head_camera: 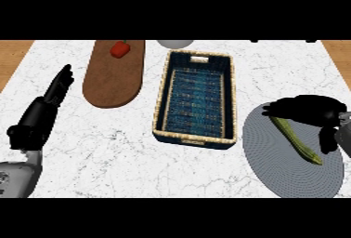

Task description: Pick the squash from the placemat and place it in the basket

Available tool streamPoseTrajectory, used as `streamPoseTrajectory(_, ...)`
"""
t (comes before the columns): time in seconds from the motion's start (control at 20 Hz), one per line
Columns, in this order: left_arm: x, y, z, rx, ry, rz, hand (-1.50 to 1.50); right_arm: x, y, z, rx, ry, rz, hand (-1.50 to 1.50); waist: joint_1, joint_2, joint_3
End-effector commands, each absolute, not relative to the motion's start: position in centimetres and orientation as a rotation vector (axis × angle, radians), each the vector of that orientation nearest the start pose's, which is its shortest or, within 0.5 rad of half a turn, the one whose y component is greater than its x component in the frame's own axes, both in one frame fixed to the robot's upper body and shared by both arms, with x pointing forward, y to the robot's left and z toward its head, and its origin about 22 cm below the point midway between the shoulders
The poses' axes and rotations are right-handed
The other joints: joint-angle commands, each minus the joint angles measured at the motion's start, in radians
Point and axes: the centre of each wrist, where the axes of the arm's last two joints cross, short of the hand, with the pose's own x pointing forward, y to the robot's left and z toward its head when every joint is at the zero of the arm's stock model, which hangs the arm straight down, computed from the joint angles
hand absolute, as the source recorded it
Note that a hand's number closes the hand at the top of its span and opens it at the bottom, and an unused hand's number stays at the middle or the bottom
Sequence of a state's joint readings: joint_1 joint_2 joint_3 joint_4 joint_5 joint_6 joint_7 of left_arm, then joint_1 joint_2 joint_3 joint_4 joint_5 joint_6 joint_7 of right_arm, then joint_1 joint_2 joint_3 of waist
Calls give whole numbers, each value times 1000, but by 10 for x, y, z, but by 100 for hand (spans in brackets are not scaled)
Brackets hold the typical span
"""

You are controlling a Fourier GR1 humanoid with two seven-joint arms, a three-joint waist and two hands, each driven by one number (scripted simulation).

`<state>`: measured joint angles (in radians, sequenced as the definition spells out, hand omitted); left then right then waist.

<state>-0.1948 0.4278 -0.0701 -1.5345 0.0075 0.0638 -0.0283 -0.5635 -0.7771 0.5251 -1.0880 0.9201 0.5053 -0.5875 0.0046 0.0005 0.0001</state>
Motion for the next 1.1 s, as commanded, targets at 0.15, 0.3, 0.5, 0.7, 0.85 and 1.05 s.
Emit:
streamPoseTrajectory(0.15, 292, 286, 71, 293, -1717, -367, 0, 340, -323, 53, -275, -959, 2060, -150, -5, -1, 0)
streamPoseTrajectory(0.3, 281, 293, 70, 287, -1718, -388, 0, 358, -328, 58, -263, -929, 2042, -150, 5, 0, 0)
streamPoseTrajectory(0.5, 278, 299, 81, 294, -1729, -372, 0, 345, -314, 39, -267, -956, 2055, -150, 1, -1, 0)
streamPoseTrajectory(0.7, 287, 300, 74, 281, -1720, -386, 0, 355, -327, 33, -275, -944, 2070, -150, 2, 1, 0)
streamPoseTrajectory(0.85, 300, 300, 67, 301, -1727, -360, 0, 355, -326, 33, -289, -910, 2047, -150, -3, 1, 0)
streamPoseTrajectory(1.05, 289, 299, 73, 314, -1735, -388, 0, 353, -355, 21, -286, -906, 2030, -150, 3, 2, 0)
